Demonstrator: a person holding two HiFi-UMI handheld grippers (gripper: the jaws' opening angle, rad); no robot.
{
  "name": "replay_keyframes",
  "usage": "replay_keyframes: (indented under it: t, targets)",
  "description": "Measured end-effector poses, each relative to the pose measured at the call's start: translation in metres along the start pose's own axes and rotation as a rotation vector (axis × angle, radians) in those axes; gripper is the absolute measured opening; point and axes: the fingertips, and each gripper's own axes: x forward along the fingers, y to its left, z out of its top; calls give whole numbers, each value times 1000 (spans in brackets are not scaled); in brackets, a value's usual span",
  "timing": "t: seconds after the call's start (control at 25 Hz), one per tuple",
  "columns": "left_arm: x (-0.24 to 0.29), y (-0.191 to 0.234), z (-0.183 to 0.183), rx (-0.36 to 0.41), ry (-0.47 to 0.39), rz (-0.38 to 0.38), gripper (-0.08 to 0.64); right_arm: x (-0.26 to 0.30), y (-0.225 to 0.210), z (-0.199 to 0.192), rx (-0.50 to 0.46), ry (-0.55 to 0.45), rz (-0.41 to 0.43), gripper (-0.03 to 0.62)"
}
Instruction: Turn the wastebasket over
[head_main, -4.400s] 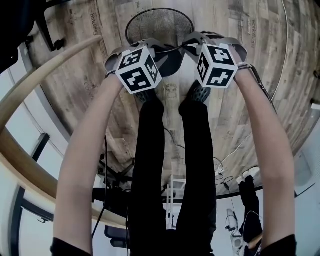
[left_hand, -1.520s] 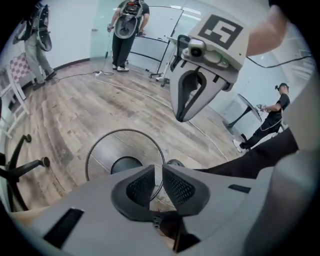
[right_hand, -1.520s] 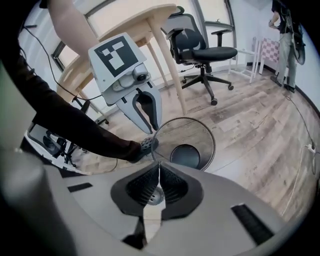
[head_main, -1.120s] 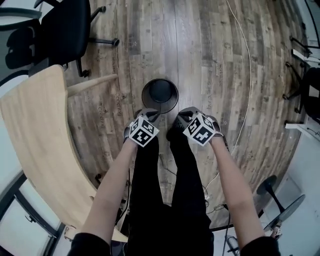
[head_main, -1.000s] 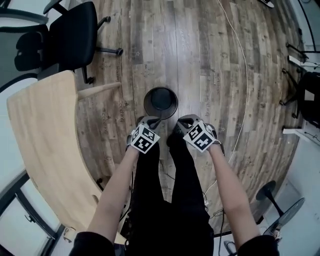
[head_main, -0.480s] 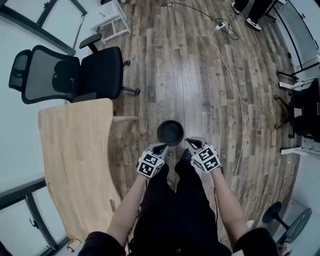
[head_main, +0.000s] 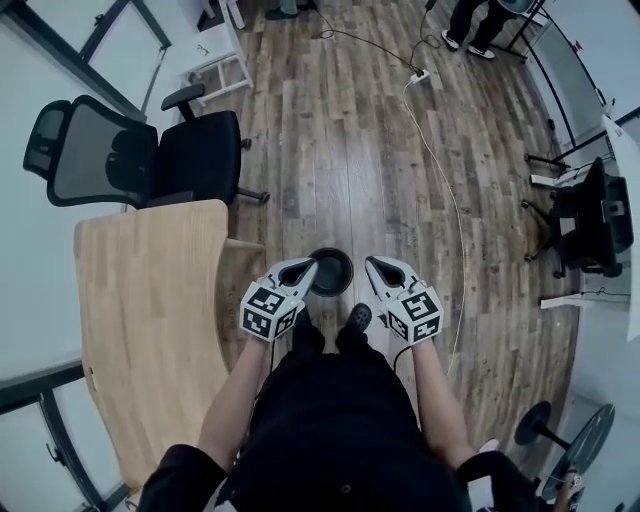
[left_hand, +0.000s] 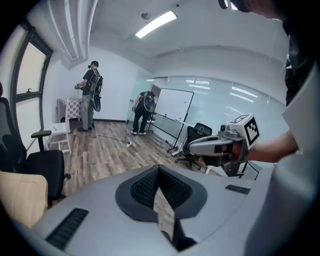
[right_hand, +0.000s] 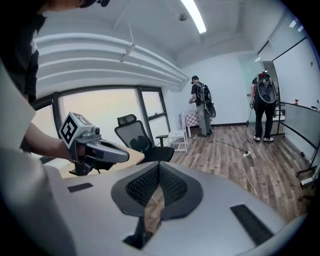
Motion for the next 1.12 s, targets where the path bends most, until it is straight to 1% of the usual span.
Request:
replay_keyframes:
  t: [0.12, 0.28, 0.4, 0.48, 0.56, 0.68, 0.96, 1.12]
  targets:
    - [-17, -3, 38, -9, -83, -29, 17, -15, 9, 35, 5, -69, -11, 32]
    - [-37, -3, 74, -25, -167, -53, 17, -33, 20, 73, -17, -133, -38, 32]
    - [-49, -1, 88, -21, -204, -63, 17, -41, 27, 96, -31, -179, -55, 32]
    - [-57, 5, 91, -22, -215, -54, 17, -45, 34, 106, -38, -203, -62, 32]
    - [-68, 13, 94, -31, -229, -40, 17, -46, 38, 111, -42, -222, -69, 32]
    - [-80, 20, 103, -44, -260, -18, 17, -48, 35, 112, -38, -226, -81, 32]
    - [-85, 18, 114, -7, -274, -10, 17, -53, 32, 107, -17, -219, -112, 32]
    - [-85, 20, 114, 6, -268, 0, 17, -51, 35, 110, -23, -226, -105, 32]
